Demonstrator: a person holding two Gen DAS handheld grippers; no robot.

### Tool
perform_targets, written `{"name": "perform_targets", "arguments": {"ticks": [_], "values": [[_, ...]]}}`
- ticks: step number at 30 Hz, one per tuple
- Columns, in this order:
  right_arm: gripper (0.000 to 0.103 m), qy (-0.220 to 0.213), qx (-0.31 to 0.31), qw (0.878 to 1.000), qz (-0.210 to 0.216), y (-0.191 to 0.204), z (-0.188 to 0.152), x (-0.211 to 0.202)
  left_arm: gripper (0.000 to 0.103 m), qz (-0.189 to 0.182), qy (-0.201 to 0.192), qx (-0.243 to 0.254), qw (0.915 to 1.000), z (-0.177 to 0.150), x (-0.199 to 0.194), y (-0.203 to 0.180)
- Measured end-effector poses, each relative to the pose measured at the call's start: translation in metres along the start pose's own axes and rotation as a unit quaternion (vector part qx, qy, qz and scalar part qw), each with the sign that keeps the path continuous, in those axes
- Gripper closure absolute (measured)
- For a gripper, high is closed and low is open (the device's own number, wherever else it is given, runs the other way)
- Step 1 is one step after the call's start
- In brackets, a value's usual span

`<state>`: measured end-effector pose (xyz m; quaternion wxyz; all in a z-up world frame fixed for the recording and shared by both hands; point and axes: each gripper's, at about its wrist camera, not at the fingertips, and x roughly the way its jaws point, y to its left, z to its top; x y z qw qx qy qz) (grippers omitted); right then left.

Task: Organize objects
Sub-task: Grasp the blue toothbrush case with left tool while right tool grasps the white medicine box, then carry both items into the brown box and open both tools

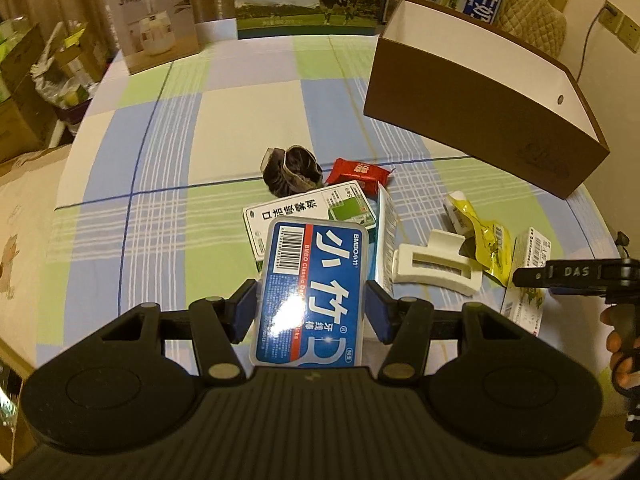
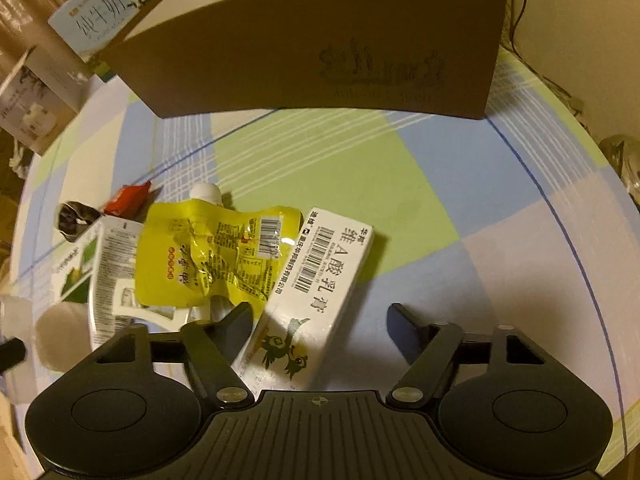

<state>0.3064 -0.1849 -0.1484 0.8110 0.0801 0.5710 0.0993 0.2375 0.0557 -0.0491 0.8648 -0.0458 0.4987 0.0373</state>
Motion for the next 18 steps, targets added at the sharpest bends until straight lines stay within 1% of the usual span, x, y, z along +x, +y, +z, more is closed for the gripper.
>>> {"name": "perform_targets", "arguments": {"ticks": [1,2,3,4,9,11,12,13,14,15,18], "values": [[0.046,0.001,-0.005,1.0,-0.003,0.002,0.0,0.002,0.051,-0.005,0.003,0.004,1.0,0.002,0.003,0.002],[0.049,0.003,-0.011,1.0,-0.007,0.003,0.0,0.002,0.051,-0.008,0.005,0.007,0.9999,0.004,0.005,0.003],[0.055,0.002,-0.02,1.0,-0.014,0.004,0.0,0.001,0.051,-0.012,0.006,0.011,0.9998,0.005,0.007,0.004],[0.057,0.002,-0.026,0.999,-0.02,0.003,-0.001,0.0,0.051,-0.018,0.007,0.015,0.9997,0.007,0.009,0.005],[0.057,0.003,-0.018,0.999,-0.034,-0.009,-0.005,-0.003,0.051,-0.04,0.015,0.04,0.9983,0.01,0.018,0.002],[0.057,0.002,-0.025,0.999,-0.042,-0.009,-0.007,-0.004,0.051,-0.046,0.019,0.046,0.9977,0.011,0.022,-0.001],[0.058,0.001,-0.03,0.998,-0.048,-0.008,-0.008,-0.004,0.051,-0.048,0.021,0.049,0.9974,0.011,0.023,-0.002],[0.064,-0.001,-0.033,0.998,-0.049,-0.009,-0.01,-0.007,0.051,-0.05,0.023,0.053,0.9971,0.012,0.024,-0.005],[0.067,-0.004,-0.04,0.998,-0.052,-0.009,-0.012,-0.008,0.051,-0.052,0.023,0.055,0.9969,0.012,0.024,-0.007],[0.067,-0.005,-0.048,0.997,-0.057,-0.009,-0.012,-0.008,0.051,-0.053,0.023,0.057,0.9967,0.013,0.024,-0.009],[0.068,-0.007,-0.051,0.998,-0.047,-0.014,-0.013,-0.011,0.051,-0.055,0.023,0.061,0.9964,0.015,0.025,-0.016]]}}
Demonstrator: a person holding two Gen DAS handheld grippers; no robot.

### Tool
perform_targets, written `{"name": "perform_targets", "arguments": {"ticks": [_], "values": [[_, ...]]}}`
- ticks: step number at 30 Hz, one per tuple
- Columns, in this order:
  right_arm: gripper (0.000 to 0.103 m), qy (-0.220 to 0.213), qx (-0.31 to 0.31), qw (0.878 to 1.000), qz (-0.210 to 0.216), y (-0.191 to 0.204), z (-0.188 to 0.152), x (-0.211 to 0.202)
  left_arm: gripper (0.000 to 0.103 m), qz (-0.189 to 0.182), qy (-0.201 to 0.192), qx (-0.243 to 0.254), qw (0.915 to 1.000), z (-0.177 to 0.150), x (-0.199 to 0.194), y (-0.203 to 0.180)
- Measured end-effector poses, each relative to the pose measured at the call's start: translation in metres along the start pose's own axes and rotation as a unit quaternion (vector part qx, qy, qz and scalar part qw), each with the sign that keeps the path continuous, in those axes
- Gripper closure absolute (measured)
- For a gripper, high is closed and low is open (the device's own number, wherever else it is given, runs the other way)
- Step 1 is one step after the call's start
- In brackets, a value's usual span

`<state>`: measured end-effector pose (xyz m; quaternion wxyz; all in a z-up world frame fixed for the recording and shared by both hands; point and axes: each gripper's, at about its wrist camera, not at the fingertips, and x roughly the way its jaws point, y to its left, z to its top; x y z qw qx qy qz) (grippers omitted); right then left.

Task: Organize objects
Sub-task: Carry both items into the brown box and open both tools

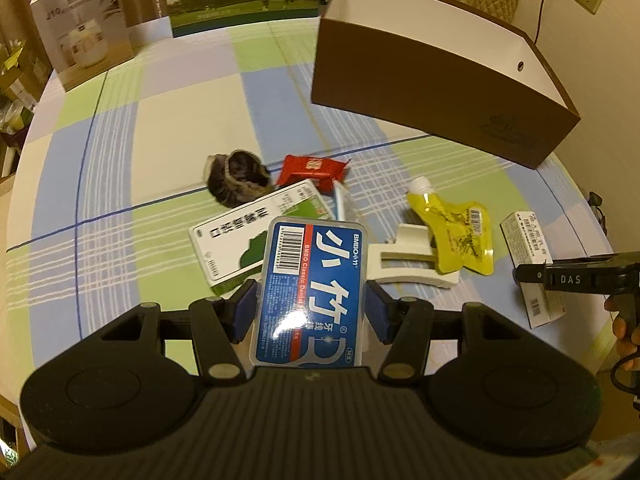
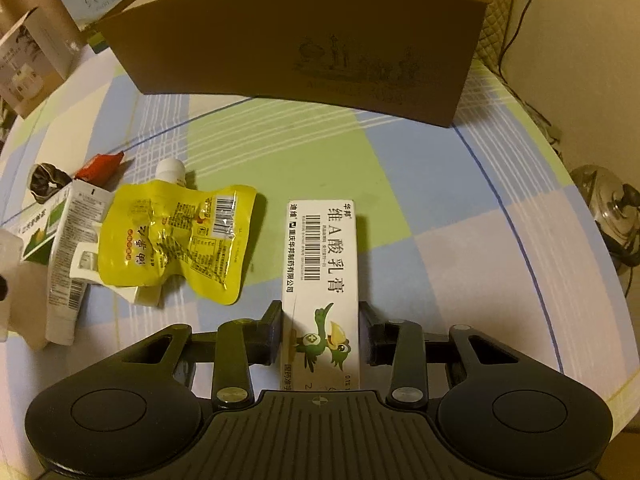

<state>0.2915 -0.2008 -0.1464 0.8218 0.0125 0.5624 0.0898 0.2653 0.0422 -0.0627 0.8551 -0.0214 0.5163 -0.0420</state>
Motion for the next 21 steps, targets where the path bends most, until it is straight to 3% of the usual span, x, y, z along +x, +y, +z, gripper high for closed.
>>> {"name": "perform_targets", "arguments": {"ticks": [11,21], "values": [[0.068,-0.049,-0.021,0.997,0.054,-0.021,0.03,-0.054,0.051,-0.008,-0.017,0.007,0.9998,0.037,0.002,-0.043],[0.068,-0.123,-0.007,0.987,0.106,-0.027,0.112,-0.093,0.051,-0.042,-0.085,0.03,0.995,0.127,0.004,-0.092]]}}
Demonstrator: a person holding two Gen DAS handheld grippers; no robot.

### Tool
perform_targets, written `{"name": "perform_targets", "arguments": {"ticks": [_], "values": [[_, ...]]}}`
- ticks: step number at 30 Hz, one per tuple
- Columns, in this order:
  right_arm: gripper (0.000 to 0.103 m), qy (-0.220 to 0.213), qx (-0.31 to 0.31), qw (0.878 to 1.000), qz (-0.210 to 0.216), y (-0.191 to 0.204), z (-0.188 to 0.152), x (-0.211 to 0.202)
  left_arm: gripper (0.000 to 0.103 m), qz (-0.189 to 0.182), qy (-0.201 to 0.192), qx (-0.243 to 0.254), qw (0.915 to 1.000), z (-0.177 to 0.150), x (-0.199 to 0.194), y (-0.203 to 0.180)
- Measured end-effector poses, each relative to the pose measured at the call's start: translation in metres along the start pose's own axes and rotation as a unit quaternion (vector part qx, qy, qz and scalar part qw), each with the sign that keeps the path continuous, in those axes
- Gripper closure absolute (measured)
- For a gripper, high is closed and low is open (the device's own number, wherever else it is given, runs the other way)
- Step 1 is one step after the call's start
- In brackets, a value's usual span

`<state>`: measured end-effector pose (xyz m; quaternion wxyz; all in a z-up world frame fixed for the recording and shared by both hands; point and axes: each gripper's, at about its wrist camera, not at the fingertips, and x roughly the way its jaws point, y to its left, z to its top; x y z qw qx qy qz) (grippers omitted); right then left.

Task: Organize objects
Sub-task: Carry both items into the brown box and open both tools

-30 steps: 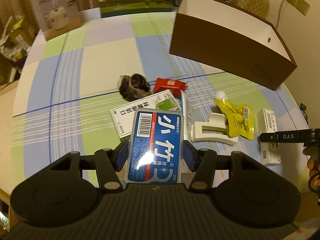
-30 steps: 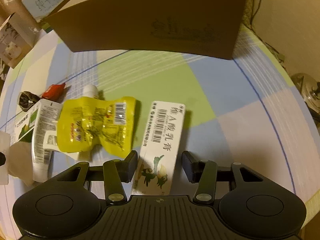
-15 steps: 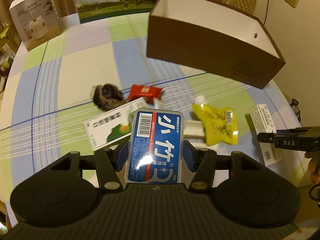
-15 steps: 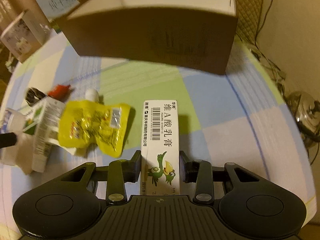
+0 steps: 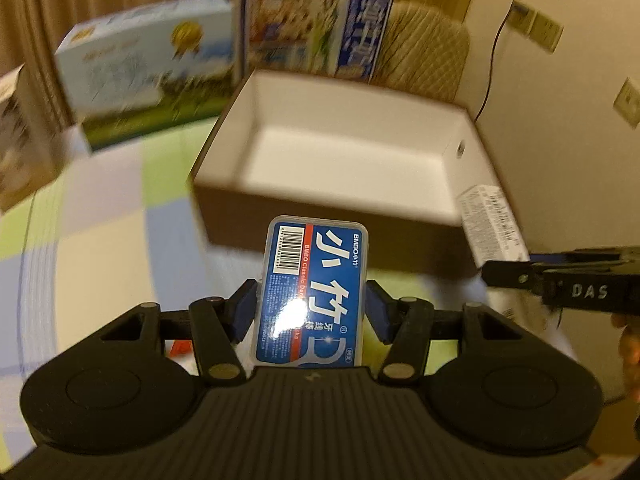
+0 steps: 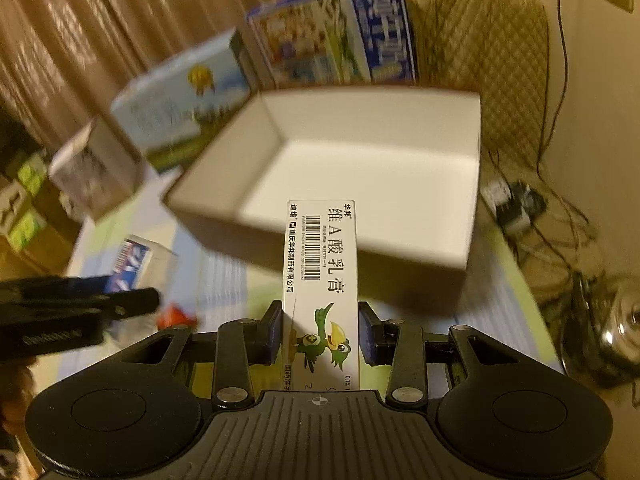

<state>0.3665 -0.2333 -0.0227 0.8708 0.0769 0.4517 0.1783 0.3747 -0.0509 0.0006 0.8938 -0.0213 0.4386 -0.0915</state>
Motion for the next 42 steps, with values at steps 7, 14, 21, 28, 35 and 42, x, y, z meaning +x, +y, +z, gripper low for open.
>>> {"name": "perform_targets", "arguments": {"ticks": [7,14,21,28,35,42], "values": [[0.068,-0.042,0.03,0.999,0.004,-0.012,0.063,0.017,0.051,-0.025,-0.025,0.001,0.9994,0.068,0.036,-0.018],[0.068,-0.036,0.072,0.997,-0.019,-0.04,0.097,0.053,0.051,-0.035,-0.002,-0.008,0.9994,0.104,0.084,-0.021],[0.068,0.0,0.105,0.994,-0.037,-0.056,0.105,0.099,0.051,-0.032,0.039,-0.016,0.9986,0.113,0.136,-0.016],[0.068,0.05,0.134,0.988,-0.051,-0.076,0.091,0.139,0.051,-0.029,0.094,-0.028,0.9948,0.103,0.178,-0.006],[0.068,0.066,0.15,0.985,-0.055,-0.084,0.091,0.153,0.05,-0.031,0.118,-0.012,0.9924,0.099,0.197,-0.006],[0.068,0.071,0.165,0.982,-0.06,-0.089,0.091,0.157,0.032,-0.024,0.121,-0.003,0.9924,0.099,0.202,-0.004]]}}
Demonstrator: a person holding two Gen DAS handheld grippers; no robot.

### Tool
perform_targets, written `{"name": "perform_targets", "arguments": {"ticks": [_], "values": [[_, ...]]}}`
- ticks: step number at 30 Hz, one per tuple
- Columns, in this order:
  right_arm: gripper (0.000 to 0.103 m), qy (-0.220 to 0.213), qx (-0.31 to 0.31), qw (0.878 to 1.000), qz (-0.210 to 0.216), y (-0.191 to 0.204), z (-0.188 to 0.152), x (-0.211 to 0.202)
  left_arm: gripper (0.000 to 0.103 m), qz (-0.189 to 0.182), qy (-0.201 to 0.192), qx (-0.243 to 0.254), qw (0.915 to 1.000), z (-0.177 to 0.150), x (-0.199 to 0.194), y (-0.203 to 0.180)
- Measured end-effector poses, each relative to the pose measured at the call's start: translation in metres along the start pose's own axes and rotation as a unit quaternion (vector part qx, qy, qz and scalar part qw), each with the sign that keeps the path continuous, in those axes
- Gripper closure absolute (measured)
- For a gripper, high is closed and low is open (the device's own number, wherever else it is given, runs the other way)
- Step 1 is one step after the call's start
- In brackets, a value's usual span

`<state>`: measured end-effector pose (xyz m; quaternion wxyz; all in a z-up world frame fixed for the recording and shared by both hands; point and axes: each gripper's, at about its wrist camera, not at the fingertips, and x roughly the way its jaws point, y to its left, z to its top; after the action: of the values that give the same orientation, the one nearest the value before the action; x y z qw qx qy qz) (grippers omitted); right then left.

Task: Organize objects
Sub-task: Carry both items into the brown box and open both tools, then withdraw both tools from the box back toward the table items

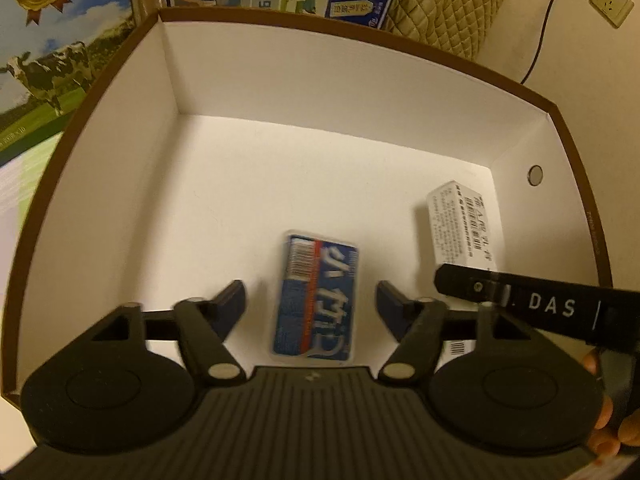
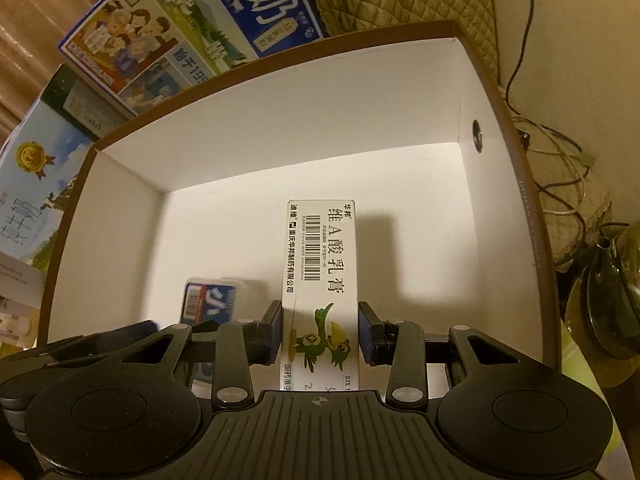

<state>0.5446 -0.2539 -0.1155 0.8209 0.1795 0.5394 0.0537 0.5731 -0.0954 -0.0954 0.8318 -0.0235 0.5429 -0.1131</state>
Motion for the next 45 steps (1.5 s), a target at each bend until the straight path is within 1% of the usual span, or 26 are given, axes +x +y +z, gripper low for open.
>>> {"name": "perform_targets", "arguments": {"ticks": [3,6,7,9,14,20,23,27,33,38,40,45], "values": [[0.068,0.002,0.016,1.0,0.01,-0.004,0.002,-0.001,0.031,-0.002,0.0,-0.005,1.0,0.004,-0.003,0.003],[0.065,0.005,0.046,0.998,0.037,-0.01,0.003,-0.002,0.028,0.005,-0.006,-0.006,1.0,0.004,-0.008,0.007],[0.059,0.008,0.054,0.998,0.043,-0.011,0.004,-0.003,0.028,0.009,-0.008,-0.005,0.9999,0.004,-0.011,0.006],[0.05,0.009,0.057,0.997,0.048,-0.011,0.005,-0.006,0.027,0.014,-0.012,-0.003,0.9998,0.003,-0.015,0.007],[0.047,-0.001,0.022,0.999,0.046,-0.002,0.001,-0.021,0.025,0.028,-0.023,0.001,0.9993,-0.001,-0.031,0.008],[0.045,-0.021,-0.028,0.999,0.034,0.009,-0.014,-0.045,0.023,0.04,-0.043,0.002,0.9982,-0.008,-0.056,0.009],[0.044,-0.027,-0.042,0.998,0.036,0.013,-0.022,-0.055,0.023,0.042,-0.053,-0.001,0.9977,-0.014,-0.07,0.009],[0.043,-0.042,-0.06,0.997,0.033,0.015,-0.037,-0.074,0.023,0.037,-0.067,0.008,0.997,-0.028,-0.09,0.004],[0.041,-0.059,-0.071,0.995,0.033,0.01,-0.059,-0.102,0.023,0.032,-0.081,0.003,0.9962,-0.052,-0.116,0.0],[0.038,-0.071,-0.078,0.994,0.036,0.008,-0.076,-0.122,0.023,0.04,-0.088,-0.006,0.9953,-0.074,-0.134,0.0],[0.034,-0.075,-0.077,0.994,0.036,0.007,-0.082,-0.13,0.023,0.039,-0.092,-0.008,0.9949,-0.083,-0.141,0.001],[0.028,-0.08,-0.082,0.993,0.039,0.005,-0.096,-0.146,0.023,0.034,-0.1,-0.018,0.9942,-0.103,-0.16,0.001]]}}
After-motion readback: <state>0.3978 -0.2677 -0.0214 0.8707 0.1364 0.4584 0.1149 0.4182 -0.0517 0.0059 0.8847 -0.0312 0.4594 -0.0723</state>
